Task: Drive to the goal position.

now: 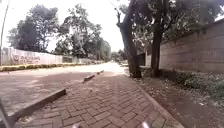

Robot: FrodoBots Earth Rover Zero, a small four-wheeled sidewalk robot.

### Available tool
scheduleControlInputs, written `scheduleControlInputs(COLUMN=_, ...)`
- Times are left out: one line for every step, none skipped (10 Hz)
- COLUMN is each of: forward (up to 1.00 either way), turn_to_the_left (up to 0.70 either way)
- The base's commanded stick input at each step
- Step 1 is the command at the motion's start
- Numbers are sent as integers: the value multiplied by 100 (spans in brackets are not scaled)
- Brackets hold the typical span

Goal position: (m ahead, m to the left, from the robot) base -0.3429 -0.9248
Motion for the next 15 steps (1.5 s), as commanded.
scheduleControlInputs(forward=50, turn_to_the_left=-3)
scheduleControlInputs(forward=50, turn_to_the_left=0)
scheduleControlInputs(forward=50, turn_to_the_left=0)
scheduleControlInputs(forward=50, turn_to_the_left=0)
scheduleControlInputs(forward=50, turn_to_the_left=0)
scheduleControlInputs(forward=50, turn_to_the_left=0)
scheduleControlInputs(forward=50, turn_to_the_left=0)
scheduleControlInputs(forward=50, turn_to_the_left=0)
scheduleControlInputs(forward=50, turn_to_the_left=0)
scheduleControlInputs(forward=50, turn_to_the_left=0)
scheduleControlInputs(forward=50, turn_to_the_left=0)
scheduleControlInputs(forward=50, turn_to_the_left=0)
scheduleControlInputs(forward=50, turn_to_the_left=0)
scheduleControlInputs(forward=50, turn_to_the_left=0)
scheduleControlInputs(forward=50, turn_to_the_left=0)
